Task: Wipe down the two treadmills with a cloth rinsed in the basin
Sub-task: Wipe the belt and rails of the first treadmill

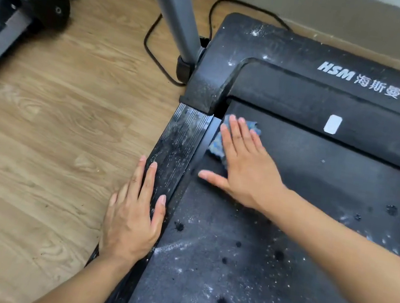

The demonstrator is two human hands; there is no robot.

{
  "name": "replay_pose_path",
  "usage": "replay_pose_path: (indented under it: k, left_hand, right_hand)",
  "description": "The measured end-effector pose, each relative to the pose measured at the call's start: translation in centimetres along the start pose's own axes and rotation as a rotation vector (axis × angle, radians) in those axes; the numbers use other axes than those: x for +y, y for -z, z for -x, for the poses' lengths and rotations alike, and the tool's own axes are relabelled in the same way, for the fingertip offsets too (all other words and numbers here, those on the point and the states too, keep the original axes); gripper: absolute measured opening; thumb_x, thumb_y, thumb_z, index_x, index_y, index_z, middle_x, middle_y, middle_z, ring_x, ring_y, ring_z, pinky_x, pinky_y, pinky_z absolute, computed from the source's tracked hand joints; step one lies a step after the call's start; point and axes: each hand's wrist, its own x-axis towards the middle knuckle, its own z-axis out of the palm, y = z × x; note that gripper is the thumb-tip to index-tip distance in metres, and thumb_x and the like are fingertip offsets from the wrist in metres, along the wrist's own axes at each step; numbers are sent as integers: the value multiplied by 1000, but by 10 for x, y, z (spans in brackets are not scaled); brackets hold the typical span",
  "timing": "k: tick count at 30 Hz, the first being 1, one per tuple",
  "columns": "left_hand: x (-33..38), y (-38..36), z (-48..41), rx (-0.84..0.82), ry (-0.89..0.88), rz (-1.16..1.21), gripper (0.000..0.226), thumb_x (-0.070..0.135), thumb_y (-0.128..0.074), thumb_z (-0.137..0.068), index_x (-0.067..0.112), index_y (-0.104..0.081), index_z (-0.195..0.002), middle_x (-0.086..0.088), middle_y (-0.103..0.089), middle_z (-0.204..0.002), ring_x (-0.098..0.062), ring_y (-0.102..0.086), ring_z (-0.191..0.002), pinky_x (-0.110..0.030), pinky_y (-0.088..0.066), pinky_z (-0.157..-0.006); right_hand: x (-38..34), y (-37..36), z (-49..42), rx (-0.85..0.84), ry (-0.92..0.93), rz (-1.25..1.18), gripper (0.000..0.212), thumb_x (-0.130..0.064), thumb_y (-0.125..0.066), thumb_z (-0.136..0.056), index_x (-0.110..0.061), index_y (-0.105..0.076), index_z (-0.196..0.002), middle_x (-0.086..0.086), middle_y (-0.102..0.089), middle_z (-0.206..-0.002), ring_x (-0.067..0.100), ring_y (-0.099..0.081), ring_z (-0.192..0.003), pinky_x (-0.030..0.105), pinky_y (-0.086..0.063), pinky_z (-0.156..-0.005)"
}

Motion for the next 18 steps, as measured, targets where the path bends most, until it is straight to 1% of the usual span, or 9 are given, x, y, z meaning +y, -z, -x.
replay_pose_path:
  k: [3,6,8,11,13,14,15,16,18]
  left_hand:
    - [1,1,-2,-11,13,2,72,49,-34,-105,20,-19,-169,4,-5,-178,-30,-55,-125,-53,-48,-99]
    - [3,4,-1,-24,11,6,74,51,-35,-103,19,-20,-168,3,-5,-178,-31,-56,-122,-51,-47,-98]
    - [3,5,1,-29,11,9,75,52,-36,-103,19,-20,-168,3,-5,-178,-31,-57,-121,-51,-47,-97]
    - [2,4,-1,-20,5,3,74,51,-37,-103,17,-25,-167,2,-7,-178,-32,-59,-120,-51,-48,-92]
    - [2,4,-3,-18,3,6,74,51,-36,-103,16,-26,-167,1,-9,-178,-33,-59,-119,-51,-49,-90]
    - [2,4,-3,-19,3,12,73,51,-36,-103,16,-26,-167,1,-9,-178,-33,-59,-119,-51,-49,-90]
    - [2,4,-3,-21,-1,17,73,51,-35,-103,17,-25,-167,1,-8,-178,-33,-58,-120,-51,-50,-92]
    - [1,4,-4,-21,-6,21,73,51,-35,-104,17,-24,-167,2,-8,-178,-33,-58,-122,-52,-50,-93]
    - [1,4,-5,-16,1,26,73,51,-35,-103,18,-24,-167,2,-9,-178,-33,-57,-122,-52,-49,-94]
  right_hand:
    - [24,16,-33,-41,-132,4,119,-92,-1,-85,-4,8,-165,16,15,-173,29,16,-160,48,0,-131]
    - [8,15,-12,-99,-98,-62,119,-93,-5,-87,-4,14,-163,18,23,-171,31,23,-158,49,0,-131]
    - [-23,9,34,-149,64,-93,120,-94,-9,-88,-3,16,-162,20,25,-169,33,25,-157,51,-2,-130]
    - [-71,-15,113,-204,393,-10,119,-91,-19,-91,0,5,-163,22,16,-171,33,19,-159,52,-8,-130]
    - [-62,-22,118,-197,499,55,115,-89,-20,-93,-1,2,-165,20,12,-172,32,15,-161,51,-8,-130]
    - [-46,-19,104,-165,480,80,114,-89,-19,-93,-2,2,-165,18,11,-173,31,13,-161,51,-8,-131]
    - [-28,-12,83,-130,390,90,114,-89,-19,-93,-3,2,-165,17,11,-173,31,12,-161,50,-9,-131]
    - [-7,-1,60,-87,254,68,115,-90,-19,-92,-4,2,-165,16,11,-173,31,12,-161,50,-10,-131]
    - [36,21,18,-89,-4,19,118,-92,-16,-90,-4,6,-165,15,15,-173,29,15,-161,49,-8,-130]
